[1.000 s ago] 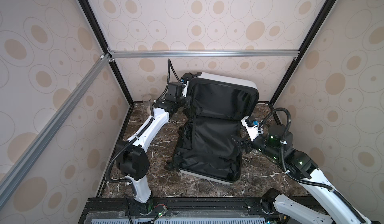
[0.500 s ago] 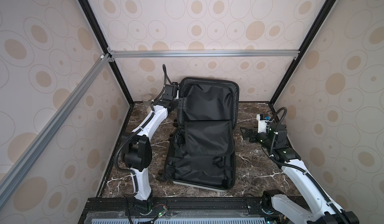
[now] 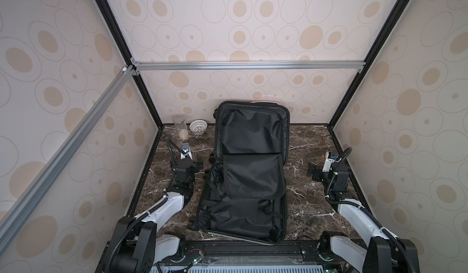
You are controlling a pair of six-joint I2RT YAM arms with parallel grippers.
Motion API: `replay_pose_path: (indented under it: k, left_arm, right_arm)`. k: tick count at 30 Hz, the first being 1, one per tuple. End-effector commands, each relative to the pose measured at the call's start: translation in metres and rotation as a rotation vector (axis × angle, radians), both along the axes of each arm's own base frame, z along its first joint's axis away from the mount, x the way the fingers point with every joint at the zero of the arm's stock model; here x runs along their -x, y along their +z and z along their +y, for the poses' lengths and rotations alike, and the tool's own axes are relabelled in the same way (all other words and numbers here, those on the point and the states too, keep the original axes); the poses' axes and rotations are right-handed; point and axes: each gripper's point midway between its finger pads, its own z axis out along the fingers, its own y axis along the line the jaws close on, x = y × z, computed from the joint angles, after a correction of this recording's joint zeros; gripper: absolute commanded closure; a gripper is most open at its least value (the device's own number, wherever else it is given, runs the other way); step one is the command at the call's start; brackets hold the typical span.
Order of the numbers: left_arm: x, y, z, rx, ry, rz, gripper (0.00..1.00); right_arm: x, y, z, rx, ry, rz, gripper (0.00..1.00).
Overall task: Open the suitcase zippers
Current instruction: Reset both arms
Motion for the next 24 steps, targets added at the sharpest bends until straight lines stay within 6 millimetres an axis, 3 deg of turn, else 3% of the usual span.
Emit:
replay_pose_path:
  k: [1, 3, 5, 8, 9, 12, 14, 16, 24]
  left_arm:
    - [0.0, 0.04, 0.012, -0.004, 0.051, -0.257, 0.02]
    - [0.003, 0.023, 0.009, -0.03, 0.016, -0.263, 0.02]
    - [0.004, 0.026, 0.005, -0.073, -0.026, -0.309, 0.02]
    - [0.01, 0.011, 0.013, -0.017, -0.048, -0.349, 0.01]
    - [0.014, 0.019, 0.02, -0.024, -0.016, -0.403, 0.01]
    - [-0.003, 0.003, 0.033, 0.046, 0.023, -0.302, 0.01]
    - [-0.013, -0.006, 0.037, 0.057, 0.045, -0.238, 0.01]
    - [-0.008, 0.001, 0.037, 0.048, 0.04, -0.288, 0.01]
    - [-0.016, -0.004, 0.03, 0.038, 0.0, -0.248, 0.01]
  right_arm:
    - [-0.018, 0.013, -0.006, 0.042, -0.009, -0.143, 0.01]
    - [-0.026, 0.004, 0.003, 0.006, 0.03, -0.175, 0.01]
    - [-0.036, -0.009, 0.013, -0.003, 0.093, -0.177, 0.01]
    - [-0.041, -0.024, 0.033, 0.036, 0.184, -0.159, 0.01]
    - [-0.044, -0.027, 0.034, 0.053, 0.181, -0.167, 0.01]
    - [-0.051, -0.038, 0.038, 0.048, 0.201, -0.067, 0.01]
    - [-0.058, -0.033, 0.04, 0.09, 0.187, -0.095, 0.01]
    - [-0.056, -0.036, 0.04, 0.087, 0.19, -0.064, 0.01]
    - [-0.057, -0.036, 0.04, 0.088, 0.191, -0.068, 0.0]
